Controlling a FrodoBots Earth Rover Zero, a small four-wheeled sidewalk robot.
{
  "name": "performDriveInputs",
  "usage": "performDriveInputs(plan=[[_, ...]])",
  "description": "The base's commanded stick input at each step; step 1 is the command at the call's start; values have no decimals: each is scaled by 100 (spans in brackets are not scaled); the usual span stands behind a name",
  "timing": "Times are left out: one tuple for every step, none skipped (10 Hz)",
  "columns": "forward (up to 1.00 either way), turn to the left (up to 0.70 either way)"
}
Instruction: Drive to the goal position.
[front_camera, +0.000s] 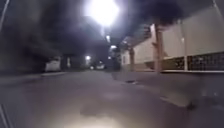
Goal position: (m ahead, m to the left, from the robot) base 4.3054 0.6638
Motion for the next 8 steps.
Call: performDriveInputs(plan=[[70,0],[70,0],[70,0],[70,0],[70,0],[70,0],[70,0],[70,0]])
